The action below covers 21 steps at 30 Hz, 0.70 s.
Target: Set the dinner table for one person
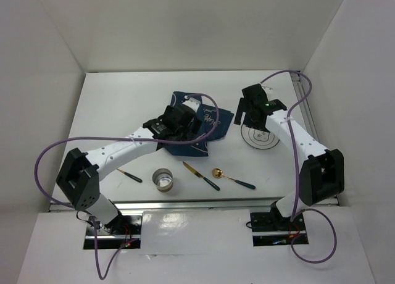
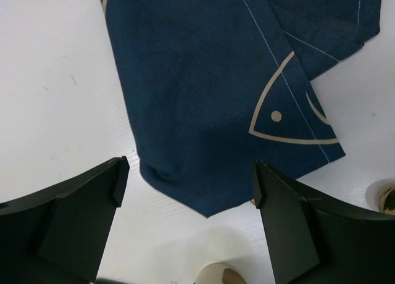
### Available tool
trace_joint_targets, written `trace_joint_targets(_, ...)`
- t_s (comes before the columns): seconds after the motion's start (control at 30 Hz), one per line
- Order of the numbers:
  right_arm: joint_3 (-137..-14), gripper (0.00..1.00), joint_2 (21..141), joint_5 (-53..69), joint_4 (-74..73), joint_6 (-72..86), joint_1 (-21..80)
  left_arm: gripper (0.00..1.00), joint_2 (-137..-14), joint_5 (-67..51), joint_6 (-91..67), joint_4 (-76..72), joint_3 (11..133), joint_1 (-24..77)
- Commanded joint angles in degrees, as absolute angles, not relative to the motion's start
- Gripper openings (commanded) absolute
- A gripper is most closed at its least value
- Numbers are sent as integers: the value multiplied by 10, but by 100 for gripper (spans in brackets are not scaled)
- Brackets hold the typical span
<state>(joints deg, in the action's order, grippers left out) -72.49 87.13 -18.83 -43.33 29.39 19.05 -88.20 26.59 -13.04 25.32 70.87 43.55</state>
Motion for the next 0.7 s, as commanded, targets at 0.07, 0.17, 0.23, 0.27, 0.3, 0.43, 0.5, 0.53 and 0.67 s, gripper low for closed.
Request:
trace_joint_targets(0.07, -705, 100, 824, -208, -455, 320, 177, 99, -903, 240, -120, 182, 688, 483)
trace_joint_targets(0.17, -677, 100, 792, -147, -445, 314, 141, 99, -934, 264, -108, 197, 704, 500)
trace_joint_targets(0.23, -662, 100, 767, -109, -438, 306, 119, 99, -960, 307, -81, 203, 709, 532)
trace_joint_targets(0.27, -655, 100, 761, -78, -438, 301, 96, 98, -980, 321, -72, 203, 715, 544)
trace_joint_targets(0.3, -643, 100, 756, -65, -438, 301, 85, 98, -988, 328, -62, 203, 715, 562)
trace_joint_targets(0.43, -628, 100, 735, -38, -438, 295, 46, 97, -1027, 341, -26, 203, 727, 584)
trace_joint_targets(0.5, -628, 100, 730, -22, -438, 289, 29, 96, -1047, 358, -15, 203, 732, 591)
trace_joint_targets(0.53, -628, 100, 724, -22, -438, 289, 29, 96, -1066, 379, -10, 203, 739, 598)
trace_joint_targets(0.67, -628, 100, 719, -11, -432, 279, 16, 96, -1108, 409, 4, 203, 754, 604)
